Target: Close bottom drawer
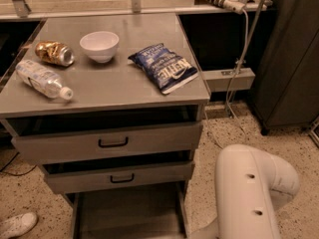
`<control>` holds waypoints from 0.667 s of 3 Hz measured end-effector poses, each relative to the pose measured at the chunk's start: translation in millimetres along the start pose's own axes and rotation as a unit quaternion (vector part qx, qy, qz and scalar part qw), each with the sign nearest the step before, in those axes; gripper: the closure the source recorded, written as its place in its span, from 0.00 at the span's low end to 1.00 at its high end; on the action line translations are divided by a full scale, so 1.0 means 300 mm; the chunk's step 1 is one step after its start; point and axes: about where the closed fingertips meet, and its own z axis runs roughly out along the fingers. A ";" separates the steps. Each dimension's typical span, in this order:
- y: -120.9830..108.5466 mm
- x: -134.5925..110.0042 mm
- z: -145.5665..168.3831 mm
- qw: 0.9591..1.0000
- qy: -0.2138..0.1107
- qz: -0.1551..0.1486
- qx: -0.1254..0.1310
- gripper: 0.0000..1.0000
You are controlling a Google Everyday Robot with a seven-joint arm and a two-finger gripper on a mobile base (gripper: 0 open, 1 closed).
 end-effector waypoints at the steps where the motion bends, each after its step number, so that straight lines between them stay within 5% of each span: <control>1: -0.033 -0.052 0.007 1.000 -0.006 -0.006 0.012 1.00; 2: -0.052 -0.106 -0.001 1.000 -0.014 -0.016 0.020 1.00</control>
Offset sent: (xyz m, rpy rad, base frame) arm 0.0551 0.0124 0.0102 -0.0160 -0.0958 0.0064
